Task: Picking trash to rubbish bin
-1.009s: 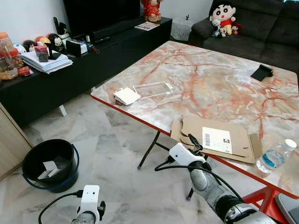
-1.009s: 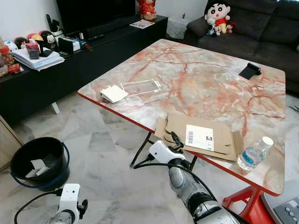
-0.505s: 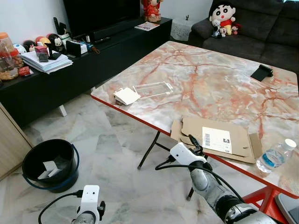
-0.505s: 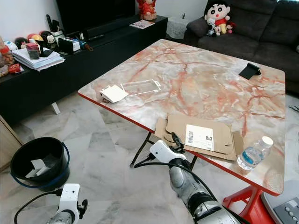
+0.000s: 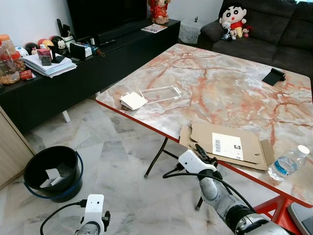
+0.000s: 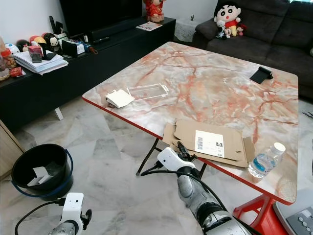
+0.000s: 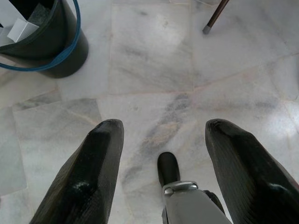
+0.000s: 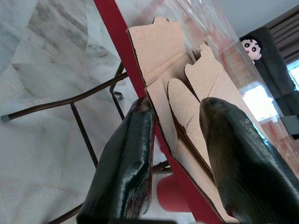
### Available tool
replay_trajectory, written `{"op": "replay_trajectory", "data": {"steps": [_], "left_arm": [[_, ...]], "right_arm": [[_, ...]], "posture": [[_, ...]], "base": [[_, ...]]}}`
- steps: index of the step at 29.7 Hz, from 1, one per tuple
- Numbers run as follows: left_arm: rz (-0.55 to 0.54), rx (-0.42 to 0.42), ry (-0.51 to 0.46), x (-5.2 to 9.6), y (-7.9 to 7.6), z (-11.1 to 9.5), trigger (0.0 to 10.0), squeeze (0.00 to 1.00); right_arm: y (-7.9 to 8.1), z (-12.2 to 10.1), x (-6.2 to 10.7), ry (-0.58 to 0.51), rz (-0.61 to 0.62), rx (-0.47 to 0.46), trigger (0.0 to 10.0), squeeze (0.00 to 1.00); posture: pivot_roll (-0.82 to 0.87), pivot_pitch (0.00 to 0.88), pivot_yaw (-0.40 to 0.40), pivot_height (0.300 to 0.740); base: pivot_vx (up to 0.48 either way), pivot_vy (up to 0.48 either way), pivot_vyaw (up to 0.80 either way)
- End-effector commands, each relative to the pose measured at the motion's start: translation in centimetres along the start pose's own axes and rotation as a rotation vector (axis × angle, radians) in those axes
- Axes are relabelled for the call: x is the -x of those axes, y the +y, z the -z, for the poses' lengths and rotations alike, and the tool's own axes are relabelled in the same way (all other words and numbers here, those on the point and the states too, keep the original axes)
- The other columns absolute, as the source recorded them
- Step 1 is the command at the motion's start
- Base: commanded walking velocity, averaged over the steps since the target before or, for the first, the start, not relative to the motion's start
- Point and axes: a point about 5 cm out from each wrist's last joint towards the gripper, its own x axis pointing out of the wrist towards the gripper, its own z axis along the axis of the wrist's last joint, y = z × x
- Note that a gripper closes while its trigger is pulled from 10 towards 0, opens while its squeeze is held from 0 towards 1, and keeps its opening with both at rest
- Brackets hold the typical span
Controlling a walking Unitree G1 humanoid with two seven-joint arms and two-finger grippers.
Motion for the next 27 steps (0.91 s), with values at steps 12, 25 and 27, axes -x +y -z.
{"op": "replay_trajectory", "data": {"steps": [12, 25, 27], "left_arm": [[0.0, -0.006, 0.015, -0.1, -0.1, -0.2, 10.0, 0.0], [-0.007, 0.002, 0.013, -0.1, 0.0, -0.1, 10.0, 0.0], [-0.012, 0.01, 0.006, -0.1, 0.0, -0.1, 10.0, 0.0]], "right_arm": [[0.0, -0.3, -0.2, 0.003, -0.012, -0.02, 0.0, 0.0], [1.0, -1.0, 0.0, -0.026, -0.089, -0.118, 2.9, 0.0], [1.3, -1.1, 0.2, -0.032, -0.112, -0.14, 10.0, 0.0]], "posture": [[0.03, 0.0, -0.057, 0.74], [0.03, 0.0, -0.056, 0.74], [0.03, 0.0, -0.056, 0.74]], "base": [[0.0, 0.0, 0.0], [0.0, 0.0, 0.0], [0.0, 0.0, 0.0]]}}
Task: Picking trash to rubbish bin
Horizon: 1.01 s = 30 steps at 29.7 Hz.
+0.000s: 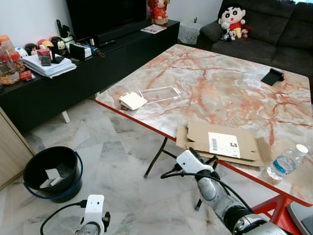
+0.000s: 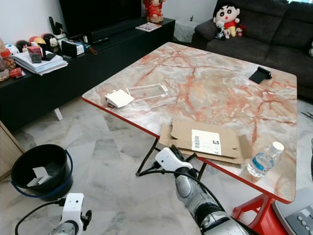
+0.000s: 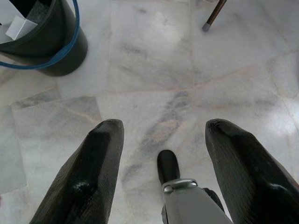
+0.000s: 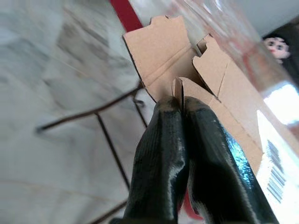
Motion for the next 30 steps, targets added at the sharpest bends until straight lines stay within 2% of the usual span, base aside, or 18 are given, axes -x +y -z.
{"op": "replay_trajectory", "data": {"steps": [1, 8, 10, 12, 14, 16, 17, 18, 24, 25, 27, 30], "left_arm": [[-0.012, 0.003, -0.009, 0.0, 0.0, -0.2, 10.0, 0.0], [-0.014, -0.01, -0.005, 0.0, 0.0, 0.0, 10.0, 0.0], [-0.014, -0.009, -0.007, 0.0, 0.0, 0.0, 10.0, 0.0], [-0.014, -0.009, -0.009, 0.0, 0.0, 0.0, 10.0, 0.0], [-0.016, -0.008, -0.013, 0.0, 0.1, -0.1, 10.0, 0.0], [-0.017, -0.008, -0.014, 0.0, 0.2, -0.1, 10.0, 0.0], [-0.017, -0.009, -0.014, 0.0, 0.2, -0.1, 10.0, 0.0], [-0.017, -0.011, -0.013, 0.0, 0.3, -0.1, 10.0, 0.0], [-0.015, -0.015, -0.014, 0.0, 0.3, -0.1, 10.0, 0.0], [-0.015, -0.015, -0.014, 0.0, 0.3, -0.1, 10.0, 0.0], [-0.013, -0.015, -0.016, 0.0, 0.3, -0.1, 10.0, 0.0], [-0.012, -0.013, -0.017, 0.0, 0.3, -0.2, 10.0, 0.0]], "right_arm": [[0.3, 0.1, 0.2, 0.002, -0.027, -0.044, 10.0, 0.0], [0.5, -1.2, 0.2, -0.104, -0.047, -0.116, 10.0, 0.0], [0.6, -1.7, 0.2, -0.14, -0.073, -0.161, 10.0, 0.0], [0.6, -2.1, 0.2, -0.163, -0.092, -0.228, 10.0, 0.0], [0.7, -2.7, 0.1, -0.191, -0.142, -0.402, 10.0, 0.0], [0.9, -3.2, 0.2, -0.226, -0.199, -0.516, 10.0, 0.0], [1.0, -3.4, 0.3, -0.239, -0.218, -0.538, 10.0, 0.0], [1.3, -3.6, 0.4, -0.257, -0.281, -0.617, 10.0, 0.0], [1.6, -3.9, 0.7, -0.308, -0.403, -0.757, 10.0, 0.0], [1.6, -3.9, 0.7, -0.308, -0.403, -0.757, 10.0, 0.0], [1.8, -4.0, 1.0, -0.342, -0.5, -0.849, 10.0, 0.0], [1.8, -4.0, 1.2, -0.364, -0.546, -0.895, 10.0, 0.0]], "posture": [[0.03, 0.0, -0.056, 0.74], [0.02, 0.0, -0.054, 0.74], [0.02, 0.0, -0.052, 0.74], [0.02, 0.0, -0.052, 0.74], [0.02, 0.0, -0.052, 0.74], [0.02, 0.0, -0.051, 0.74], [0.02, 0.0, -0.051, 0.74], [0.02, 0.0, -0.05, 0.74], [0.01, 0.0, -0.048, 0.74], [0.01, 0.0, -0.048, 0.74], [0.01, 0.0, -0.05, 0.74], [0.01, 0.0, -0.05, 0.74]], "base": [[0.0, 0.0, 0.0], [0.0, 0.0, 0.0], [0.0, 0.0, 0.0], [0.0, 0.0, 0.0], [0.0, 0.0, 0.0], [0.0, 0.0, 0.0], [0.0, 0.0, 0.0], [0.0, 0.0, 0.0], [0.0, 0.0, 0.0], [0.0, 0.0, 0.0], [0.0, 0.0, 0.0], [0.0, 0.0, 0.0]]}}
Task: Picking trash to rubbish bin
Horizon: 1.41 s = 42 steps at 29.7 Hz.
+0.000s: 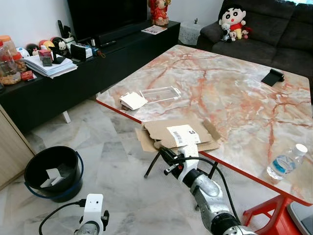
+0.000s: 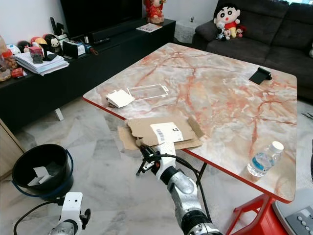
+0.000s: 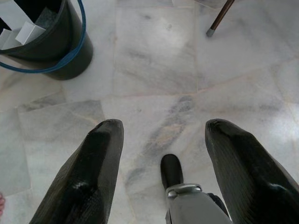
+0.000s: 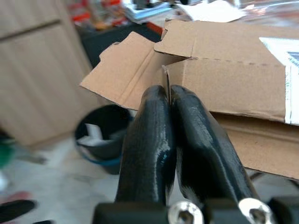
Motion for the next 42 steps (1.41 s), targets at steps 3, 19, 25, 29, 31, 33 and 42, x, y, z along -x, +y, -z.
{"op": "replay_trajectory", "data": {"steps": [3, 19, 25, 29, 31, 33, 42], "left_arm": [[0.007, -0.006, -0.003, 0.0, 0.0, -0.1, 10.0, 0.0], [0.006, 0.003, -0.029, -0.2, 0.3, -0.8, 10.0, 0.0], [0.011, 0.005, -0.041, -0.3, 0.3, -1.1, 10.0, 0.0], [0.013, 0.006, -0.042, -0.3, 0.2, -1.2, 10.0, 0.0], [0.016, 0.009, -0.042, -0.3, 0.2, -1.2, 10.0, 0.0], [0.017, 0.011, -0.041, -0.3, 0.2, -1.2, 10.0, 0.0], [0.02, 0.013, -0.035, -0.2, 0.1, -1.0, 10.0, 0.0]], "right_arm": [[0.9, -0.1, 1.2, -0.057, -0.263, -0.268, 10.0, 0.0], [-2.4, -9.5, 5.4, -0.538, -0.369, -0.404, 10.0, 0.0], [-2.5, -15.9, 6.6, -0.743, -0.439, -0.337, 10.0, 0.0], [-1.9, -17.5, 6.8, -0.79, -0.472, -0.346, 10.0, 0.0], [-0.9, -18.0, 6.7, -0.784, -0.52, -0.34, 10.0, 0.0], [-0.6, -17.3, 6.5, -0.747, -0.535, -0.346, 10.0, 0.0], [0.6, -12.2, 5.8, -0.479, -0.52, -0.355, 10.0, 0.0]], "posture": [[0.01, 0.0, -0.051, 0.74], [0.0, 0.0, -0.038, 0.74], [0.0, 0.0, -0.036, 0.74], [0.0, 0.0, -0.036, 0.74], [0.0, 0.0, -0.036, 0.74], [0.0, 0.0, -0.039, 0.74], [0.0, 0.0, -0.04, 0.74]], "base": [[0.0, 0.0, 0.0], [0.0, 0.0, 0.0], [0.0, 0.0, 0.0], [0.0, 0.0, 0.0], [0.0, 0.0, 0.0], [0.0, 0.0, 0.0], [0.0, 0.0, 0.0]]}}
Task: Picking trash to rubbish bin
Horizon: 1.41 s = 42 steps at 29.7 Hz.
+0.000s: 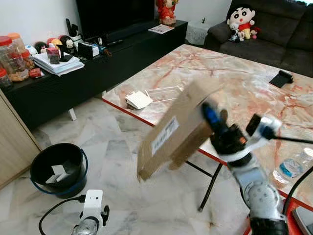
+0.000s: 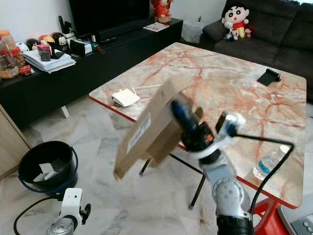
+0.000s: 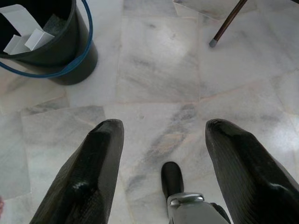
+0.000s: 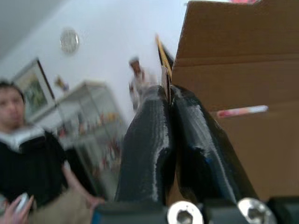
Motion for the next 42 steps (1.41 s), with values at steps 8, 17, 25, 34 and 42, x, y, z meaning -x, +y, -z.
{"op": "replay_trajectory", "data": {"steps": [8, 17, 25, 34, 42], "left_arm": [[0.012, 0.013, 0.009, 0.0, -0.3, 0.2, 10.0, 0.0], [0.018, 0.014, 0.019, 0.1, -0.7, 0.5, 10.0, 0.0], [0.005, 0.007, 0.048, 0.3, -0.5, 1.3, 10.0, 0.0], [-0.025, -0.01, 0.111, 0.9, 0.0, 3.1, 10.0, 0.0], [-0.029, -0.027, 0.159, 1.4, 0.2, 4.3, 10.0, 0.0]], "right_arm": [[-4.1, 5.9, 5.3, 0.356, 0.366, 0.037, 10.0, 0.0], [-7.8, 8.7, 11.9, 0.669, 0.975, 0.252, 10.0, 0.0], [-7.2, 10.9, 16.0, 0.889, 1.221, 0.315, 10.0, 0.0], [-5.6, 13.5, 18.4, 0.992, 1.363, 0.302, 10.0, 0.0], [-4.8, 14.1, 19.6, 0.954, 1.455, 0.229, 10.0, 0.0]], "posture": [[0.0, 0.0, -0.046, 0.74], [0.0, 0.0, -0.049, 0.74], [0.0, 0.0, -0.048, 0.74], [0.0, 0.0, -0.052, 0.74], [0.0, 0.0, -0.052, 0.74]], "base": [[0.0, 0.0, 0.0], [0.0, 0.0, 0.0], [0.0, 0.0, 0.0], [0.0, 0.0, 0.0], [0.0, 0.0, 0.0]]}}
